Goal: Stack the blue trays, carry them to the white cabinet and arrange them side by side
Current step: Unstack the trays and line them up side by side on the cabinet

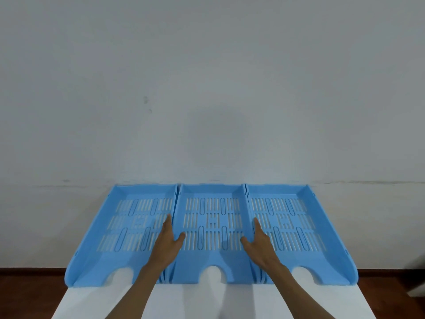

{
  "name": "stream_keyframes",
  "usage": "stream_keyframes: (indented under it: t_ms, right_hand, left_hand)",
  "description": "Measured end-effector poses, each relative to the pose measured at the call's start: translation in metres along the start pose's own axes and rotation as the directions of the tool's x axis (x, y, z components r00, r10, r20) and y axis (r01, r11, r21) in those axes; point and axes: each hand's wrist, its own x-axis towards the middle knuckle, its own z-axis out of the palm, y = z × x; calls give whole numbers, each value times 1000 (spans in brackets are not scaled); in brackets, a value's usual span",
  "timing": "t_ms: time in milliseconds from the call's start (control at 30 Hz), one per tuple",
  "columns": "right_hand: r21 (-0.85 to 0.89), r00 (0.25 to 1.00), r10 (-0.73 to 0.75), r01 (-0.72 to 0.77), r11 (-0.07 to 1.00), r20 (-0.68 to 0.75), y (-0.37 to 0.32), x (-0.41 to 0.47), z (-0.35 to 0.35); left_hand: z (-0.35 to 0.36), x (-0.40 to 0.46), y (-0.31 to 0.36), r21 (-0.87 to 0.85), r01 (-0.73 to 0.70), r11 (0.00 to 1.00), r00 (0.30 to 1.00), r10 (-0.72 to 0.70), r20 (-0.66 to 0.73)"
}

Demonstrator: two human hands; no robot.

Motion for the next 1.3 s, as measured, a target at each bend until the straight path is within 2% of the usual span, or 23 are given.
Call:
stream_keyframes:
  t_ms: [167,433,600,767,900,1133,1233,1300]
  right_hand:
    - [-2,999,11,-11,1000,-41,6,1,5]
    - [-53,1000,-29,29,998,-8,6,8,7]
    - [-376,987,-160,141,916,-20,4,7,8]
    - [-510,979,-203,167,844,-15,6,10,19]
    - [-510,978,-209,169,844,-23,4,16,20]
    - [-438,987,-163,146,887,-1,-4,16,14]
    - [-363,988,-155,143,921,-5,-3,2,10]
    - [-360,985,-172,153,920,-19,5,-13,10]
  left_hand:
    - [10,-3,-8,26,-25,999,999,26,-35]
    - [5,3,-11,95,-70,993,996,63,69]
    - [1,-4,-12,294,-117,949,993,102,66]
    - [6,-3,-11,268,-135,954,990,119,76]
    - [9,0,-16,203,-149,968,989,141,52]
    - [3,1,-17,213,-161,964,983,137,126]
    - [3,-10,-9,191,-104,976,993,112,-33]
    - [4,-24,-11,177,-115,978,981,140,-137]
